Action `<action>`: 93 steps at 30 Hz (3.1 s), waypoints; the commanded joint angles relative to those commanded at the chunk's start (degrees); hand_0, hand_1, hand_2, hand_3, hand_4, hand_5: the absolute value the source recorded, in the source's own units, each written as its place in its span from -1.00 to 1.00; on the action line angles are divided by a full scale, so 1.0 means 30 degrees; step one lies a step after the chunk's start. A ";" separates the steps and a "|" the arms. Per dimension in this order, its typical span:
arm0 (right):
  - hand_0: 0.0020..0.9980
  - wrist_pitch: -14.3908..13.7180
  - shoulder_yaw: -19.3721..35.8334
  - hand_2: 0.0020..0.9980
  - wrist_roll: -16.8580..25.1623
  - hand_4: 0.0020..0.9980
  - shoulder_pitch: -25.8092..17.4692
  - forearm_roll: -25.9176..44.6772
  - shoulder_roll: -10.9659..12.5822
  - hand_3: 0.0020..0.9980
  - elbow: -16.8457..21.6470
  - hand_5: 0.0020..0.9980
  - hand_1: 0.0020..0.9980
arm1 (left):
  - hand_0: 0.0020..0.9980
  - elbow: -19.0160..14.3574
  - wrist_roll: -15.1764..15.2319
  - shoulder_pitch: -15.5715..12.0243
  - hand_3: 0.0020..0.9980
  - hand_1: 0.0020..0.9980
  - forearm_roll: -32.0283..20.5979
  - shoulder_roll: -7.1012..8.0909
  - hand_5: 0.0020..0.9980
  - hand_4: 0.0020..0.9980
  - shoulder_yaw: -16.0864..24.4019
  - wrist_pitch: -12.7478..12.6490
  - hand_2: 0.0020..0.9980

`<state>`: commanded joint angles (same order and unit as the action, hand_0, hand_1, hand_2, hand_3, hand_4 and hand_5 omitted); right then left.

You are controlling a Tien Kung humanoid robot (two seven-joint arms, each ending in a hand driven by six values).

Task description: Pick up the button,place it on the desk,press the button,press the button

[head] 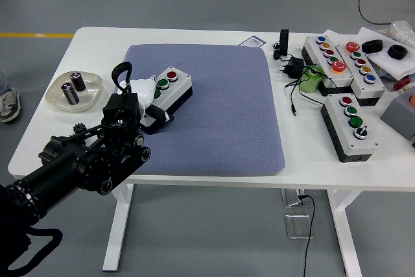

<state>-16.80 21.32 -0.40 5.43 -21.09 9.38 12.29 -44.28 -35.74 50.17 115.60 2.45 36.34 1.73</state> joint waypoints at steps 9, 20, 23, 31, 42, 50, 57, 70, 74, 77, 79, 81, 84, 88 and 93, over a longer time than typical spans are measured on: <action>0.27 -0.0033 0.0033 0.13 0.0006 -0.54 0.0015 -0.0025 0.0005 0.27 -0.0017 -0.50 0.09 | -0.42 -0.0580 0.2962 -0.0306 -0.38 -0.62 0.0589 0.0540 -1.00 0.14 0.0687 -0.2361 -0.63; 0.27 -0.0040 -0.0025 0.13 0.0001 -0.55 -0.0010 0.0091 -0.0011 0.27 -0.0018 -0.49 0.09 | -0.46 -0.1301 1.1427 -0.0292 -0.45 -0.67 -0.0899 0.1718 -1.00 0.03 0.0883 -0.2665 -0.69; 0.27 -0.0038 -0.0079 0.13 -0.0004 -0.54 -0.0033 0.0147 -0.0006 0.27 -0.0024 -0.50 0.09 | -0.44 -0.1480 1.3769 -0.0265 -0.45 -0.65 -0.0450 0.1925 -1.00 0.00 0.0089 -0.2791 -0.68; 0.27 -0.0039 -0.0280 0.13 -0.0040 -0.54 -0.0052 0.0277 -0.0006 0.27 -0.0029 -0.50 0.09 | -0.40 -0.1239 1.5566 0.0073 -0.40 -0.54 0.2413 0.1987 -1.00 0.01 -0.1869 -0.3181 -0.59; 0.27 -0.0043 -0.0297 0.13 -0.0036 -0.54 -0.0091 0.0264 -0.0018 0.27 -0.0005 -0.50 0.09 | 0.29 -0.0849 1.4196 -0.0142 0.89 0.57 0.2460 0.1833 -0.57 0.94 -0.1185 -0.1418 0.77; 0.27 -0.0035 -0.0156 0.14 -0.0026 -0.54 -0.0046 0.0128 -0.0022 0.27 -0.0013 -0.50 0.09 | 0.77 -0.1133 1.2584 -0.0288 1.00 0.90 0.1934 0.1881 -0.21 1.00 -0.0673 0.0099 1.00; 0.27 -0.0052 0.0056 0.13 0.0014 -0.54 0.0016 0.0013 -0.0030 0.27 -0.0001 -0.50 0.09 | 1.00 -0.3456 1.1441 -0.1281 1.00 1.00 0.1948 0.2222 0.00 1.00 0.2062 0.1612 1.00; 0.27 -0.0043 -0.0046 0.13 -0.0017 -0.54 0.0051 0.0038 -0.0029 0.27 -0.0011 -0.50 0.09 | -0.49 -1.0168 0.7925 -0.2429 0.77 -0.65 0.1862 0.2734 -1.00 0.25 0.5756 0.0632 -0.62; 0.27 -0.0040 -0.0051 0.13 -0.0016 -0.54 0.0071 0.0062 -0.0037 0.27 -0.0008 -0.50 0.09 | -0.49 -1.0927 0.6888 -0.2381 0.77 -0.65 0.1785 0.2789 -1.00 0.25 0.5654 0.0946 -0.62; 0.27 -0.0046 -0.0019 0.13 -0.0011 -0.54 0.0086 0.0070 -0.0046 0.27 -0.0007 -0.50 0.08 | -0.90 -1.1204 0.6583 -0.2398 0.48 -1.00 0.1601 0.2874 -1.00 0.02 0.5312 0.2069 -0.92; 0.27 -0.0049 -0.0048 0.13 -0.0017 -0.54 0.0098 0.0084 -0.0052 0.27 -0.0006 -0.50 0.08 | -0.90 -1.1398 0.6442 -0.2459 0.48 -1.00 0.1499 0.2898 -1.00 0.02 0.5059 0.2974 -0.92; 0.27 -0.0045 -0.0076 0.13 -0.0017 -0.54 0.0100 0.0101 -0.0053 0.27 -0.0006 -0.50 0.08 | -0.99 -1.1570 0.6378 -0.2482 0.51 -1.00 0.1392 0.2927 -1.00 -0.04 0.4846 0.3963 -1.00; 0.27 -0.0048 -0.0096 0.13 -0.0025 -0.54 0.0100 0.0101 -0.0055 0.27 -0.0009 -0.50 0.08 | -0.99 -1.1776 0.6230 -0.2489 0.51 -1.00 0.0805 0.2965 -1.00 -0.04 0.4417 0.5673 -1.00; 0.27 -0.0043 -0.0111 0.13 -0.0027 -0.54 0.0094 0.0081 -0.0047 0.27 -0.0007 -0.50 0.08 | -0.99 -1.1680 0.6123 -0.2479 0.62 -1.00 0.0499 0.2892 -1.00 -0.13 0.4032 0.6502 -1.00; 0.27 -0.0044 -0.0050 0.13 -0.0019 -0.54 0.0103 0.0024 -0.0038 0.27 -0.0011 -0.50 0.08 | -0.99 -1.1774 0.5988 -0.2440 0.63 -1.00 0.0424 0.2846 -1.00 -0.12 0.3673 0.7005 -1.00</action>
<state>-16.93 21.17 -0.46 5.74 -21.02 9.26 12.25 -79.60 -17.78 42.85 116.87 10.98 47.36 22.74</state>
